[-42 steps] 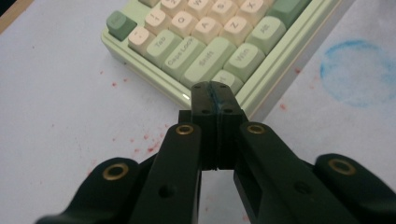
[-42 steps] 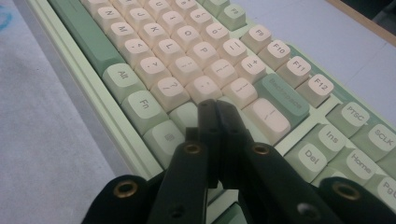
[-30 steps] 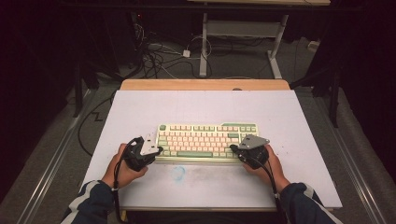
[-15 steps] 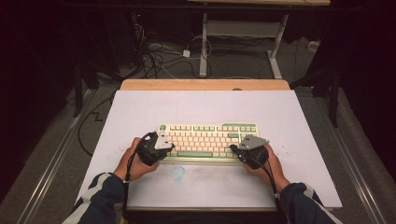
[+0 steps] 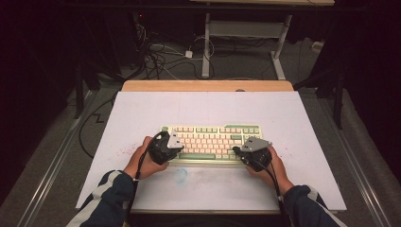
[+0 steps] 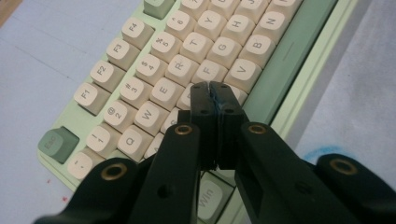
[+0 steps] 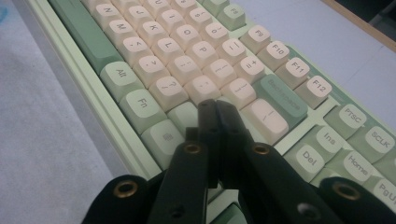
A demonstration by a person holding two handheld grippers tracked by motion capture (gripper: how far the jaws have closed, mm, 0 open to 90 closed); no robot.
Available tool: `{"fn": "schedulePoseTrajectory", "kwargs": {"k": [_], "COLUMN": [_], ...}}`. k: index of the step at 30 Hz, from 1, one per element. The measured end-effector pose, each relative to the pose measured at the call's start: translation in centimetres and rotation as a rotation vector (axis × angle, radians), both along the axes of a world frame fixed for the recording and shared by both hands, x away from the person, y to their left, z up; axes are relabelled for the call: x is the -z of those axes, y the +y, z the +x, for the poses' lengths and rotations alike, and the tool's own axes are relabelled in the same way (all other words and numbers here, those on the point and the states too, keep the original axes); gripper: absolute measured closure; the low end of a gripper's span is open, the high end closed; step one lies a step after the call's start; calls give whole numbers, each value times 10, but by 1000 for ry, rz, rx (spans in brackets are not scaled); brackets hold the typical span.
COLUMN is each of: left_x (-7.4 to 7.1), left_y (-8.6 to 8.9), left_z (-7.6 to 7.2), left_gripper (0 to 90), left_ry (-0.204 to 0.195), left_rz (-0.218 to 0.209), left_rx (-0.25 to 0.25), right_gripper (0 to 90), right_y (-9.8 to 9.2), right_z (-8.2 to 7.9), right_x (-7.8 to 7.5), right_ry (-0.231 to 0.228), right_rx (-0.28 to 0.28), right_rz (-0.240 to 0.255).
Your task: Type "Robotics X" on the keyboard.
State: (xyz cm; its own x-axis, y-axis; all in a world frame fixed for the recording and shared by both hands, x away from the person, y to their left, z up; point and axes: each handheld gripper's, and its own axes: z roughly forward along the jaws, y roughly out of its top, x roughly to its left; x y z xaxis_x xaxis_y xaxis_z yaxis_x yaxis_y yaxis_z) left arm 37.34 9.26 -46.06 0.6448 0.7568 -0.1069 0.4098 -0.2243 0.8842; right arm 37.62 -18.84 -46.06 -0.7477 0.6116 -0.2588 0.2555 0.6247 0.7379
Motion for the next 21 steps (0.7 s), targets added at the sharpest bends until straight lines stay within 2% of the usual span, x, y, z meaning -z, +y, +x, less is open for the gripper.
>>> {"fn": "schedulePoseTrajectory", "kwargs": {"k": [7,21], "left_x": [-1,5], "left_y": [-6,-2], "left_z": [4,2], "left_gripper": [864,860], "left_ry": [9,28], "left_rz": [-5,16], "left_rx": [10,7], "right_gripper": [900,900], "right_y": [0,0], "right_z": [0,0], "right_x": [0,0], "right_ry": [2,3], "right_rx": [0,-1], "right_rz": [-2,-5]}}
